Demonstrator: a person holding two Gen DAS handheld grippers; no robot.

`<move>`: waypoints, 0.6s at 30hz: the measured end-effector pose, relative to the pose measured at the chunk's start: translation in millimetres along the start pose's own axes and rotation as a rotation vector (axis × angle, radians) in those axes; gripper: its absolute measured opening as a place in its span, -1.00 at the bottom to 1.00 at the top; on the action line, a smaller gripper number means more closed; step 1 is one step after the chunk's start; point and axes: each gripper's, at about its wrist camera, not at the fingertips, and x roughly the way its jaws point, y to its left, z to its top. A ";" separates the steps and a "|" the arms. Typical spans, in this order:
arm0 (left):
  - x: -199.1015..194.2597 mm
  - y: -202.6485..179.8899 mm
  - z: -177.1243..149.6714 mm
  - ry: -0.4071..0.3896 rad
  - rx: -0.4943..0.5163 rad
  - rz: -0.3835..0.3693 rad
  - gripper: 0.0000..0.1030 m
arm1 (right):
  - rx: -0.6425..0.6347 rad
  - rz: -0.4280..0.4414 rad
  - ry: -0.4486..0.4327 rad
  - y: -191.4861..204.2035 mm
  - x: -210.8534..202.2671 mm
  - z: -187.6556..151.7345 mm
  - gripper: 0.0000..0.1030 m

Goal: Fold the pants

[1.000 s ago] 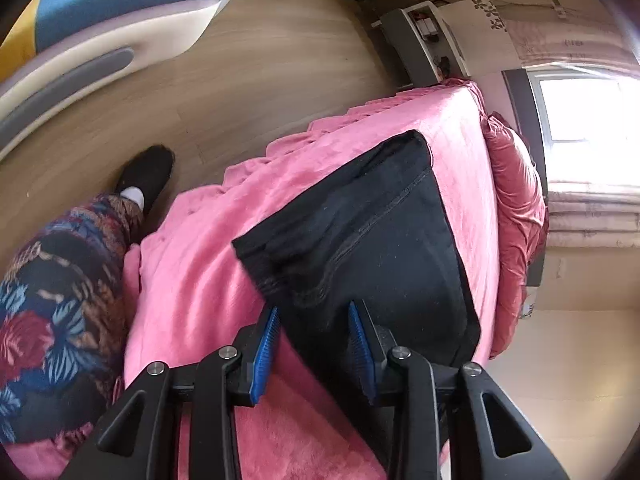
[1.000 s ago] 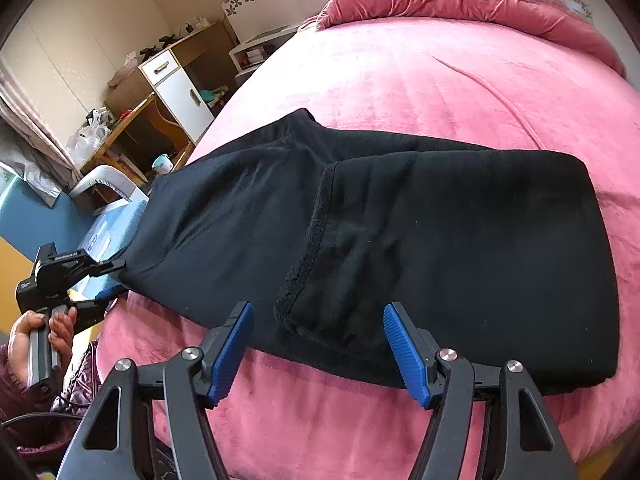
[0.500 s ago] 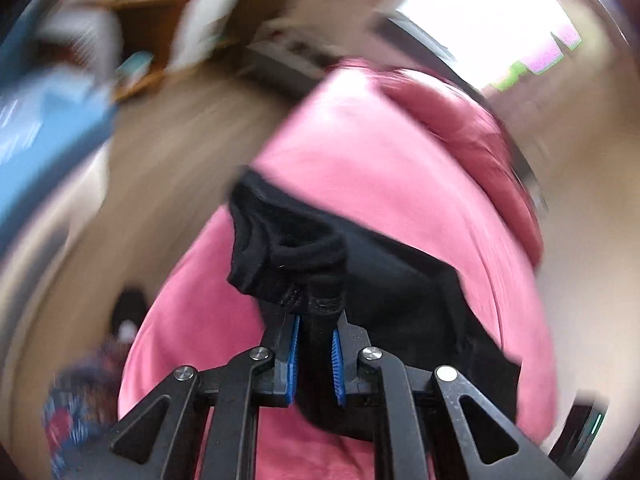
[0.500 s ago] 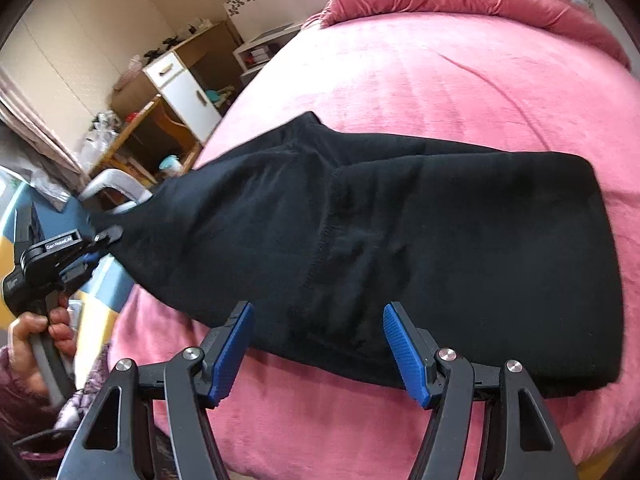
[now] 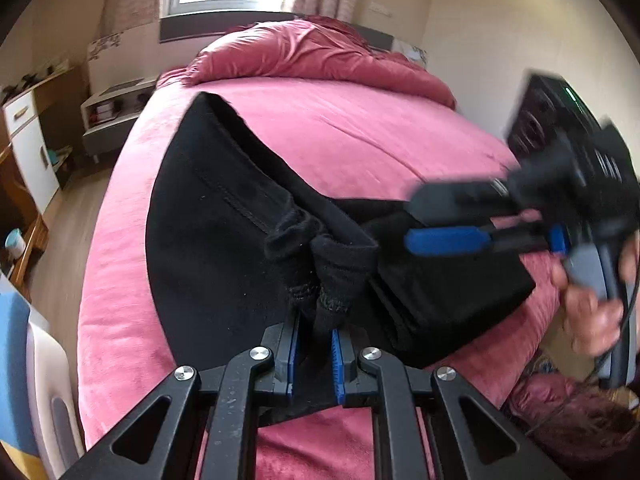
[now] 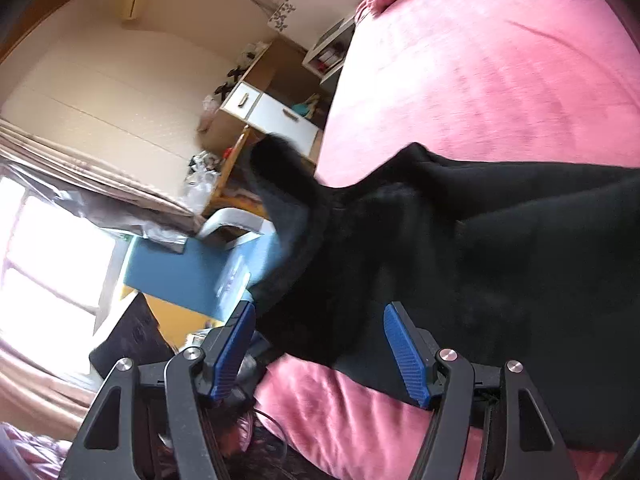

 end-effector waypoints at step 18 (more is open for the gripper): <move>10.6 -4.6 -0.7 0.018 0.034 0.003 -0.75 | -0.110 -0.127 0.182 18.4 90.9 46.3 0.09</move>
